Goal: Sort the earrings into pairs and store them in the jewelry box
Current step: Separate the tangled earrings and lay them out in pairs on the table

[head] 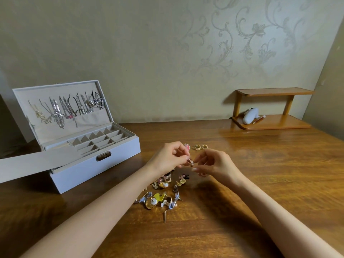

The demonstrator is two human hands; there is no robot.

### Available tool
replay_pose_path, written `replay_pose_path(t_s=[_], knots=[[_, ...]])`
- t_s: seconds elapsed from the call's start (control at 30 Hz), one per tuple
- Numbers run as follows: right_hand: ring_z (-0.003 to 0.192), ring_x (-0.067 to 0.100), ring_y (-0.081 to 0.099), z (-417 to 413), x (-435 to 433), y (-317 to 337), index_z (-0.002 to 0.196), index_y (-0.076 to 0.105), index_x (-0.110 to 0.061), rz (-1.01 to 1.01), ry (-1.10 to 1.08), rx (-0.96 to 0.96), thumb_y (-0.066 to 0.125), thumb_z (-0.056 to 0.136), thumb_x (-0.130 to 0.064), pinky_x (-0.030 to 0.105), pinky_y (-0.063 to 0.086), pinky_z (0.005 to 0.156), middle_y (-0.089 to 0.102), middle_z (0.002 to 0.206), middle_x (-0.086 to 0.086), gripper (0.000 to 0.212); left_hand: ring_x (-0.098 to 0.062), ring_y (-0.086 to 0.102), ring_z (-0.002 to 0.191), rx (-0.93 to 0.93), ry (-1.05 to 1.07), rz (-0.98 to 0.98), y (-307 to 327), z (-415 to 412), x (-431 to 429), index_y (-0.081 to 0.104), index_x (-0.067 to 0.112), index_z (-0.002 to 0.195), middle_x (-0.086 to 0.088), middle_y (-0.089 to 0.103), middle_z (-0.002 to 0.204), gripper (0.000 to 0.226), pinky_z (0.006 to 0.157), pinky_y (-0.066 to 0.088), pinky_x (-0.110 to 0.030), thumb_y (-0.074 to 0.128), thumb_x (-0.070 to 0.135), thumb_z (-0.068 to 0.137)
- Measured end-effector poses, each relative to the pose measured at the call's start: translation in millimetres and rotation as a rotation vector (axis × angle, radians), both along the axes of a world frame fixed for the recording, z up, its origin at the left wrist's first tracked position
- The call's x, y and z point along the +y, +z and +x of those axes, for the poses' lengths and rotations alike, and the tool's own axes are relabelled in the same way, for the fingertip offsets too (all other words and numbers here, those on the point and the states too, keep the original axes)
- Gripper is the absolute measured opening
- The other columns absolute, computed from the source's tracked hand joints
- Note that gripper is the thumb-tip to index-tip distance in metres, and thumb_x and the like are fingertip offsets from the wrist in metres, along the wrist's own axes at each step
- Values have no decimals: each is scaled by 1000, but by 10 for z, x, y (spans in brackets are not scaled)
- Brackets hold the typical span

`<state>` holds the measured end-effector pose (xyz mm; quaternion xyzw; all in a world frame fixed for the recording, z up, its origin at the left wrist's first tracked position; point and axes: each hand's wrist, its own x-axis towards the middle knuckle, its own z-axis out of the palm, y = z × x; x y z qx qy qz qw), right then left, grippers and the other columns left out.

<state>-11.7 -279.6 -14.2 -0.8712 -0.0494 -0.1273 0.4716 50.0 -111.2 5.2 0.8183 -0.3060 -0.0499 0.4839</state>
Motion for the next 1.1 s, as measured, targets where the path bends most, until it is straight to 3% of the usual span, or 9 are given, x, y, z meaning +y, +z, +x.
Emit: replay_pose_path(t_s=[0.13, 0.33, 0.43, 0.5, 0.6, 0.73, 0.87, 1.0, 1.1], knots=[[62, 10, 64, 84, -186, 56, 80, 68, -9, 9, -82, 93, 79, 71, -7, 21, 50, 59, 70, 72, 6, 14, -4, 64, 78, 57, -65, 40, 29, 52, -213, 59, 13, 91, 4, 64, 84, 4, 66, 52, -17, 60, 10, 88], [59, 5, 61, 150, -436, 83, 79, 70, -8, -136, -215, 151, 79, 71, -9, 14, 44, 50, 67, 68, -1, 12, -3, 61, 76, 216, -72, 67, 7, 153, -542, 60, 16, 86, 1, 64, 85, 7, 63, 51, -15, 60, 9, 88], [66, 8, 62, 173, -554, 88, 76, 69, -13, -259, -281, 167, 78, 72, -14, 20, 50, 56, 68, 73, -2, 10, -3, 62, 74, 301, -38, 49, -26, 175, -683, 62, 15, 90, -2, 63, 91, 5, 57, 50, -13, 59, 11, 88], [66, 6, 60, 183, -617, 97, 75, 70, -15, -318, -291, 210, 77, 75, -16, 17, 46, 53, 67, 73, -2, 7, 0, 64, 59, 406, -33, -1, -32, 167, -752, 60, 13, 91, 0, 63, 83, 5, 49, 49, -10, 57, 9, 89], [69, 8, 63, 206, -676, 93, 73, 70, -15, -379, -270, 265, 77, 74, -17, 20, 53, 61, 69, 75, 0, 7, -1, 65, 57, 525, -41, -42, -46, 161, -819, 59, 10, 97, 0, 62, 81, 8, 52, 52, -13, 55, 8, 90], [73, 12, 64, 246, -664, 41, 74, 66, -17, -390, -257, 286, 78, 74, -21, 26, 56, 68, 68, 77, 0, 12, -10, 61, 76, 486, 21, -2, -129, 188, -874, 58, 8, 100, -5, 60, 92, 13, 59, 53, -17, 60, 10, 87], [77, 11, 64, 245, -669, 13, 76, 61, -22, -415, -225, 296, 75, 76, -27, 29, 57, 73, 68, 83, 0, 15, -13, 60, 79, 438, 37, 10, -160, 233, -847, 59, 11, 90, -9, 61, 101, 8, 57, 53, -16, 63, 7, 85], [64, 6, 59, 230, -734, 65, 82, 65, -17, -353, -263, 268, 72, 80, -25, 17, 46, 53, 64, 74, -4, 11, -14, 65, 76, 407, -14, -17, -188, 271, -815, 57, 9, 82, -13, 63, 93, 14, 62, 57, -20, 64, -3, 83], [62, 6, 60, 186, -804, 111, 82, 67, -16, -293, -252, 313, 73, 79, -17, 15, 44, 49, 65, 73, -3, 7, -13, 64, 73, 321, -16, 17, -214, 250, -845, 59, 7, 84, -6, 64, 78, 14, 65, 57, -23, 70, 1, 79]])
